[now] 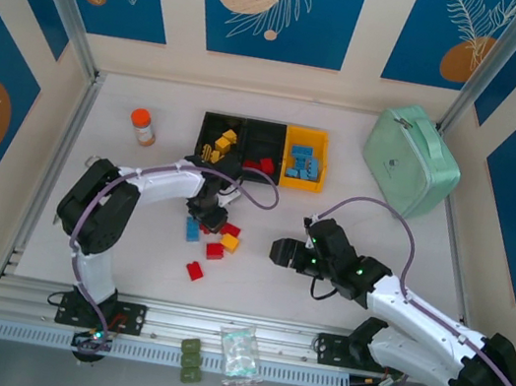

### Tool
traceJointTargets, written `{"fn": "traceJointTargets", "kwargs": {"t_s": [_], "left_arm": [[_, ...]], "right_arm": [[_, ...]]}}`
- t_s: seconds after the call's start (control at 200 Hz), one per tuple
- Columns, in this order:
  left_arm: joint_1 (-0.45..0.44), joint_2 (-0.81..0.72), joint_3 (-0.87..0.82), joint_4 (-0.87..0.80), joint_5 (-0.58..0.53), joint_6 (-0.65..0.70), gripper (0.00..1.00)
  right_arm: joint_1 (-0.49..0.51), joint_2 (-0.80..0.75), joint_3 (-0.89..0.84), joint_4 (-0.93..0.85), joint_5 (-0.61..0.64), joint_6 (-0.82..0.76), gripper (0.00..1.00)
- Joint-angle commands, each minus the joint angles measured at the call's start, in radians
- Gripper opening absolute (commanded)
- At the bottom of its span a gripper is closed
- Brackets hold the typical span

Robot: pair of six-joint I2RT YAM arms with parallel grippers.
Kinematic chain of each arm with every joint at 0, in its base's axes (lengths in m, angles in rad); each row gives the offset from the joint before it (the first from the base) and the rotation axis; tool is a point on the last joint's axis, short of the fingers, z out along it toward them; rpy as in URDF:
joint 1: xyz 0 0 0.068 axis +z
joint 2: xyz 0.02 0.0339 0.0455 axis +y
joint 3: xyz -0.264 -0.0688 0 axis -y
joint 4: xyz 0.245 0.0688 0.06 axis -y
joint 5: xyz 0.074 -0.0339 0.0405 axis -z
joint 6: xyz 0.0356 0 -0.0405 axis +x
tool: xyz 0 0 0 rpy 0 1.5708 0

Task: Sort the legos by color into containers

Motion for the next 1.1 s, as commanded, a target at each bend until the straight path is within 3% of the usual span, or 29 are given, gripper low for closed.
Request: {"fn": "traceJointTargets", "kwargs": {"t_s": [0.0,0.14,0.46,0.73,1.095], "left_arm": [[-0.011,-0.022,0.008,-0.026,-0.032,0.000,0.33],[-0.011,-0.061,0.041,-0.043,-0.050,-0.007,0.27],[0.010,-0.039,0.256,-0.075,0.018,-0.061,0.27],[0.025,0.100,0.494,-0.100,0.065,-0.113,0.27],[0.057,0.365,0.848,-0.169,-0.021,-0.170,0.28]], "right_arm": [[-0.006,-0.016,-0.008,-0.011,0.002,0.011,0.72],[-0.007,-0.017,0.001,-0.014,0.002,0.008,0.72],[-0.010,-0.038,0.018,-0.035,0.017,0.001,0.72],[-0.065,-0.046,0.091,-0.053,0.024,-0.065,0.73],[-0.142,-0.025,0.178,-0.076,-0.022,-0.126,0.73]]}}
